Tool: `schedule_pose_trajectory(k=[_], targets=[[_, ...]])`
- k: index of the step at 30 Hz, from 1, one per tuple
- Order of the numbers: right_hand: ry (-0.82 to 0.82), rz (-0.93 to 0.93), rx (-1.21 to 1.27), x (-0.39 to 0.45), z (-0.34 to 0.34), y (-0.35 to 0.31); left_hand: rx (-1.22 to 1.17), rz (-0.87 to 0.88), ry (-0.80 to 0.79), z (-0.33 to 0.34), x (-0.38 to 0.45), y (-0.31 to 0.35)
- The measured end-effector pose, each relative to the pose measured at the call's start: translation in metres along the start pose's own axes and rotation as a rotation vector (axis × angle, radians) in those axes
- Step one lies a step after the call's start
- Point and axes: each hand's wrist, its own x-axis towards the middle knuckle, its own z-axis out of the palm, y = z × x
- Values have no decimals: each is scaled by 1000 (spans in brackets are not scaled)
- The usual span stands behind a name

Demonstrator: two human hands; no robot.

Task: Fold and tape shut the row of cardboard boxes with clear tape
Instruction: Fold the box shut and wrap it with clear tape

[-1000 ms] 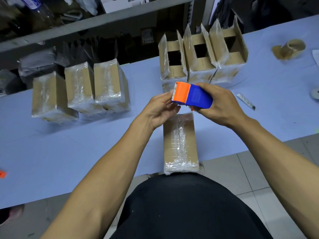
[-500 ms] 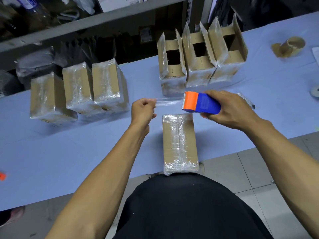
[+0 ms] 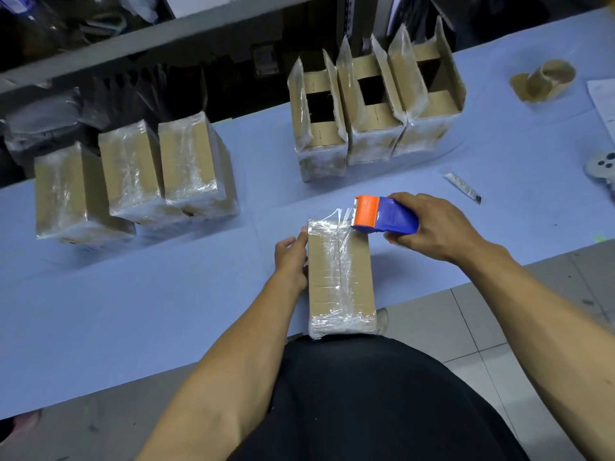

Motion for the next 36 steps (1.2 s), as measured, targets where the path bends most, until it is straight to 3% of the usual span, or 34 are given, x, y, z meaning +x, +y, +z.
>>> schedule_pose_trajectory(k=[2,5,9,15,26,36], targets=[[3,1,15,-1,4,0,59,7,2,0,2,3],[8,-4,16,-1,6,3,139,151,68,2,2,15],[15,-28,14,2,5,6,406,272,-86,16,-15,19],[-67,-101,31,4,0,19,532,475,-57,16,-17,10],[-143,-17,-52,-5,-11,69,528,491,-53,19,-19,8],[-68,-27,-512,31,1,-9,567,495,-46,19,-13,8]])
